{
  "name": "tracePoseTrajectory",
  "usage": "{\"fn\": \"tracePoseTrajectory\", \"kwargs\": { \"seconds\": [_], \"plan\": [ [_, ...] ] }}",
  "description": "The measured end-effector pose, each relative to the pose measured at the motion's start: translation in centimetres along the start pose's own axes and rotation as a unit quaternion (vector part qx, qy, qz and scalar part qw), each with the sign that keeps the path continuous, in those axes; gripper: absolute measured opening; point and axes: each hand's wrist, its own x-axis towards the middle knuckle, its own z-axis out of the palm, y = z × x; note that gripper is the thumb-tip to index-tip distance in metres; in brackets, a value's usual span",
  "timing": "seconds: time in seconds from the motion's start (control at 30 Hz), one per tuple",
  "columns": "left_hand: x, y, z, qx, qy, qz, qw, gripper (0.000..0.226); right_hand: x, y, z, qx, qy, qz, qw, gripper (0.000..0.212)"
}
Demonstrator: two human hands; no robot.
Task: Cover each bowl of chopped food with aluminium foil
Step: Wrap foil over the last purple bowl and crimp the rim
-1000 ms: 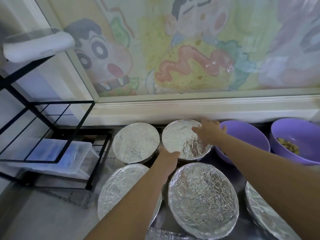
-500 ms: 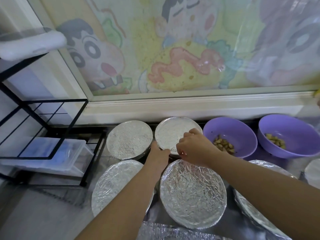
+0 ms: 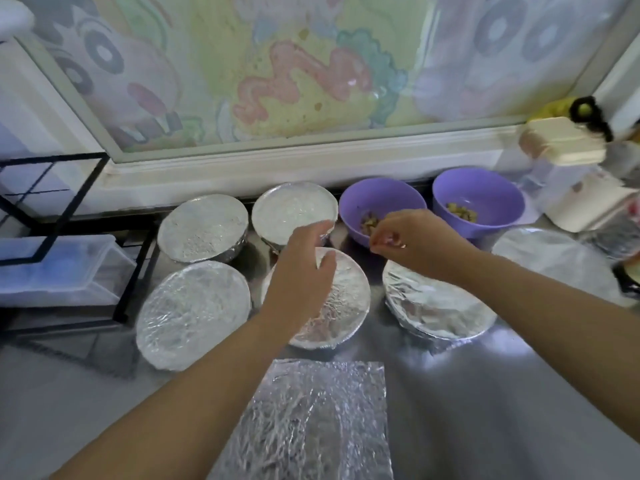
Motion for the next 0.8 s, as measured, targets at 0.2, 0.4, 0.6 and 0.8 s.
{"fn": "tracePoseTrajectory", "kwargs": {
  "seconds": [0.2,0.4,0.6,0.8],
  "plan": [
    [-5.8,2.5,6.7,0.019,-0.134,0.0,0.991,0.011,-13.4,4.3,-0.3,0.027,-0.019,0.095,0.995,0.006],
    [-9.6,2.8,13.7,-0.315,-0.222,-0.382,0.84,0.005,-19.0,6.0,3.1,-0.114,-0.008,0.031,0.993,0.044],
    [-10.1,3.8,18.2,-0.481,-0.109,-0.457,0.74,0.032,-17.9,6.1,4.9,-0.154,0.044,0.011,0.987,0.049],
    [-9.8,2.8,19.9,-0.354,-0.069,-0.339,0.869,0.032,-17.1,7.6,6.0,-0.201,0.079,-0.022,0.976,0.048]
  ]
}}
